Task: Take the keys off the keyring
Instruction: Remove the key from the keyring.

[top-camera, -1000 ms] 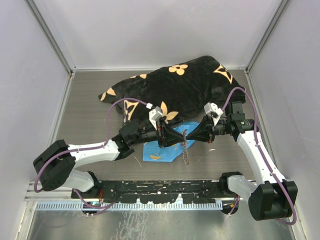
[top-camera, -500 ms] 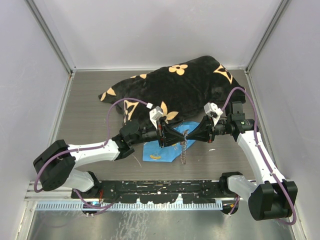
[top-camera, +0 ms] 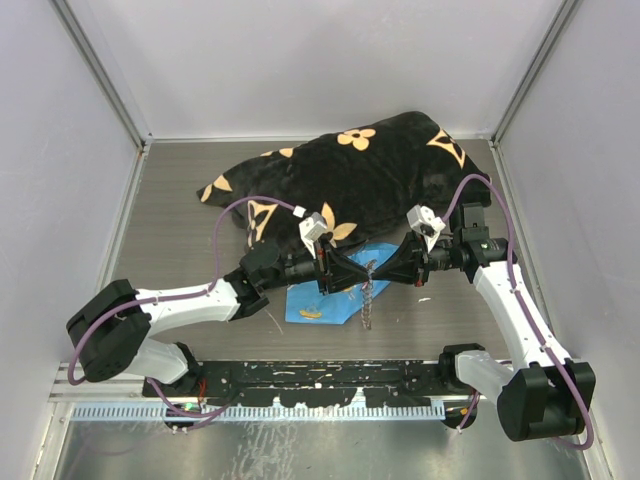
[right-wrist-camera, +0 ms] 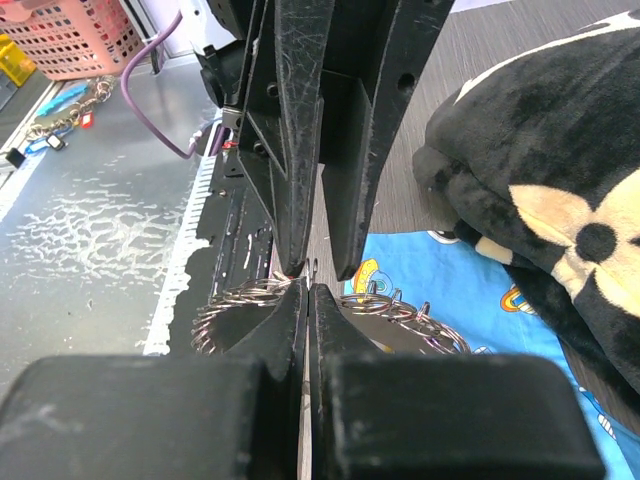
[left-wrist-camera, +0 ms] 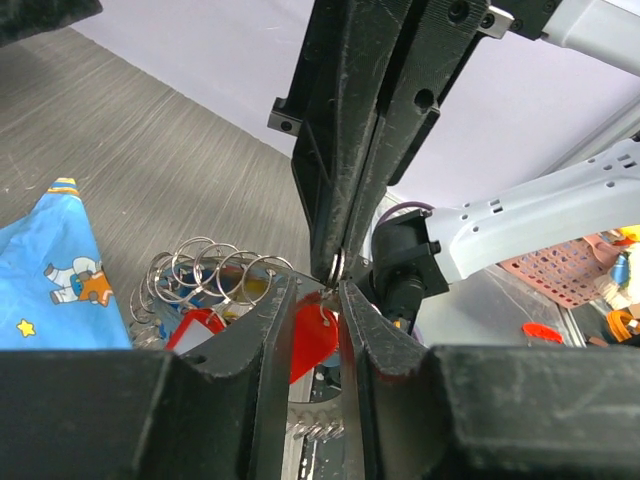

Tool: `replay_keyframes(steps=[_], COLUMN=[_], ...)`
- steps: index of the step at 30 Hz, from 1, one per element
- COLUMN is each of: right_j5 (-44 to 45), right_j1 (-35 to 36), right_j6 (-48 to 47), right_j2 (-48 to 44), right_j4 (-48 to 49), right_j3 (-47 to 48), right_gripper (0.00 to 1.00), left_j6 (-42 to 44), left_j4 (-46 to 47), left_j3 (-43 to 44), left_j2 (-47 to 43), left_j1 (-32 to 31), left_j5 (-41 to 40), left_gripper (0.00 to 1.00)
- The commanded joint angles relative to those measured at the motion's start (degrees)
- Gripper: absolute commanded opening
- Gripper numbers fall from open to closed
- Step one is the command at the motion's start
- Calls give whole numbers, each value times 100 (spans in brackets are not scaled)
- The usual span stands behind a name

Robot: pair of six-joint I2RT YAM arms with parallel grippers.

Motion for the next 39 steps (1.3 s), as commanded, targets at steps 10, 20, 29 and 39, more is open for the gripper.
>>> replay_keyframes(steps=[10, 20, 29, 39], right_j5=[-651, -651, -651, -651], right_j1=[38, 52, 64, 65], right_j6=[-44, -49, -50, -45], right_j2=[-54, -46, -37, -40], right_j4=[37, 50, 55, 48], right_j3=[134, 117, 117, 121], right_gripper=[1, 1, 1, 1], left_j6=[117, 41, 32, 49], left_j4=[142, 291, 288, 289], left_j3=[242, 326, 370, 309], left_j2=[-154, -56, 21, 46], left_j1=[-16, -10, -15, -10], left_j5=[-31, 98, 175, 199], left_gripper=[25, 24, 21, 21])
